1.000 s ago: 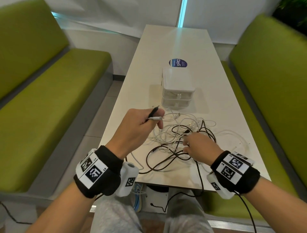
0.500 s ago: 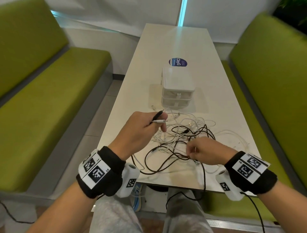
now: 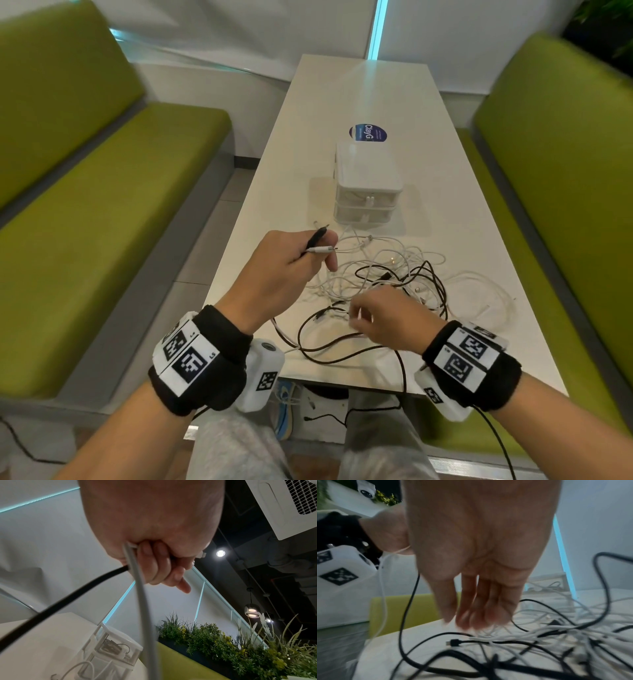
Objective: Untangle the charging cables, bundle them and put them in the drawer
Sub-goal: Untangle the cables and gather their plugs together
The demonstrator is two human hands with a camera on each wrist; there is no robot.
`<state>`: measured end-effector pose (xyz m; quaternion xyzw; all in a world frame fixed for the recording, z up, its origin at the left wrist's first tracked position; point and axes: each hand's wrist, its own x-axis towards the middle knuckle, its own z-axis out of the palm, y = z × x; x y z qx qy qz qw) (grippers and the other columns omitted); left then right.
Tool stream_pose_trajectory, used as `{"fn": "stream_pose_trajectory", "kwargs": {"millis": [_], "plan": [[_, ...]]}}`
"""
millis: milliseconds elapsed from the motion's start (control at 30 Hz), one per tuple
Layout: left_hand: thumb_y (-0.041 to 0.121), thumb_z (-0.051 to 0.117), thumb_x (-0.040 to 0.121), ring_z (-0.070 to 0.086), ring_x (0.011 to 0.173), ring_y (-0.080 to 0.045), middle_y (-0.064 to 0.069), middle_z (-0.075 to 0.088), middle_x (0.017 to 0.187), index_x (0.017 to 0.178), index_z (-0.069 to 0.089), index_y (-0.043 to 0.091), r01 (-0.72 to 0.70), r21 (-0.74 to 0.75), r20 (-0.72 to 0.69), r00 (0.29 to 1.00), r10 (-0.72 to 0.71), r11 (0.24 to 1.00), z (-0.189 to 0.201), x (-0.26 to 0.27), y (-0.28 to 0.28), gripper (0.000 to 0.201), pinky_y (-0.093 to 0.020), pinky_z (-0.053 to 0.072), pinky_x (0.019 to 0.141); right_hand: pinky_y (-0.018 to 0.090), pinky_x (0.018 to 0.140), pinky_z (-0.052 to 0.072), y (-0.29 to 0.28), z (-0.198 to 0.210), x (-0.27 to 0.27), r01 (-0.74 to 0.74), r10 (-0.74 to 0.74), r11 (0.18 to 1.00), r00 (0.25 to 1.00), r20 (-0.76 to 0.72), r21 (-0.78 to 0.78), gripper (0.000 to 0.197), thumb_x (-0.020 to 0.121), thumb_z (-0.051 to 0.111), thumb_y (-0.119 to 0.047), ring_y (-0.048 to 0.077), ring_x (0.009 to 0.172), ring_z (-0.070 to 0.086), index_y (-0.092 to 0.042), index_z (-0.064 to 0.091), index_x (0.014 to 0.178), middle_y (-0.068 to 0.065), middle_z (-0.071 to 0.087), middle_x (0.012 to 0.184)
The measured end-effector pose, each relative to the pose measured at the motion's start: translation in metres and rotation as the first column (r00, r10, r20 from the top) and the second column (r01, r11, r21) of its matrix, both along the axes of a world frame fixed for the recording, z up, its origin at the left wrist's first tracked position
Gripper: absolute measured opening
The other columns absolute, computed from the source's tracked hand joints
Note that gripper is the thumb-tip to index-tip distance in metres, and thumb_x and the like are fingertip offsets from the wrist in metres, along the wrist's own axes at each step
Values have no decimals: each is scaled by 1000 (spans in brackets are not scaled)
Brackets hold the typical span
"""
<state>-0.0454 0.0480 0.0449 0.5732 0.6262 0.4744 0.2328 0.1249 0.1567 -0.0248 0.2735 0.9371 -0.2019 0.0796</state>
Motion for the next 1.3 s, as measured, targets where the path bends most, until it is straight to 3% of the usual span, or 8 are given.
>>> {"fn": "stream_pose_trajectory", "kwargs": {"millis": [133, 300, 567, 767, 1033, 1100, 1167, 1300], "plan": [[30, 45, 90, 38, 52, -17, 11, 49, 52, 64, 61, 31, -12, -8, -14, 1000, 12, 1000, -1, -6, -2, 30, -31, 31, 53, 35, 77, 52, -16, -11, -7, -200, 189, 980, 905, 382, -10, 28, 89, 65, -38, 21, 89, 60, -13, 70, 100, 4, 66, 97], [44, 42, 89, 40, 51, -25, 5, 53, 54, 64, 60, 34, -7, -41, -46, 999, 6, 999, -10, -11, -3, 32, -38, 35, 52, 20, 58, 36, 0, 12, 8, -133, 166, 954, 981, 102, -268, 20, 92, 62, -38, 2, 58, 46, -22, 69, 81, -8, 57, 67], [48, 40, 84, 34, 48, -18, 9, 42, 49, 64, 60, 32, -21, -17, -39, 999, 21, 1000, -12, -7, 2, 33, -33, 28, 49, 26, 56, 38, 43, 55, 36, -50, -142, 800, 953, -269, -598, 26, 79, 59, -15, 14, 53, 45, -14, 63, 53, 3, 52, 54], [49, 37, 92, 33, 42, -10, 9, 42, 46, 69, 59, 31, -62, -40, -233, 971, 51, 997, -14, -22, 0, 36, -22, 24, 45, 26, 47, 11, 66, 44, 45, -100, -717, 492, 517, -468, -865, 42, 74, 58, -13, 13, 46, 10, -17, 22, 54, 1, 10, 54], [29, 45, 101, 34, 43, -11, 19, 49, 49, 69, 60, 25, -123, -88, -262, 960, 96, 988, -13, -24, 1, 36, -20, 24, 45, 19, 41, 22, 110, 70, 32, 346, -805, 540, -53, -590, -767, 28, 98, 54, -21, 10, 40, 21, -16, 60, 71, -12, 35, 48], [30, 45, 99, 34, 42, -10, 16, 47, 46, 70, 61, 24, -129, -127, -268, 959, 91, 983, -15, -25, 0, 34, -20, 25, 45, 25, 48, 32, 124, 69, 34, 557, -712, 601, 47, -701, -573, 27, 96, 55, -23, 10, 44, 34, -18, 65, 71, -13, 48, 53], [30, 45, 99, 37, 41, -9, 12, 47, 45, 71, 61, 24, -155, -164, -301, 948, 100, 974, -17, -27, -1, 32, -19, 25, 46, 28, 63, 39, 130, 61, 37, 706, -576, 690, 400, -713, -161, 24, 95, 55, -25, 16, 61, 53, -13, 72, 82, -2, 63, 68], [15, 46, 98, 49, 48, 9, 26, 56, 69, 77, 59, 26, -214, -267, -384, 918, 101, 940, -18, -30, 1, 27, -14, 31, 46, 32, 75, 41, 120, 36, 40, 638, -516, 729, 749, -415, 246, 18, 92, 58, -14, 32, 98, 57, -12, 65, 108, 14, 62, 105]]}}
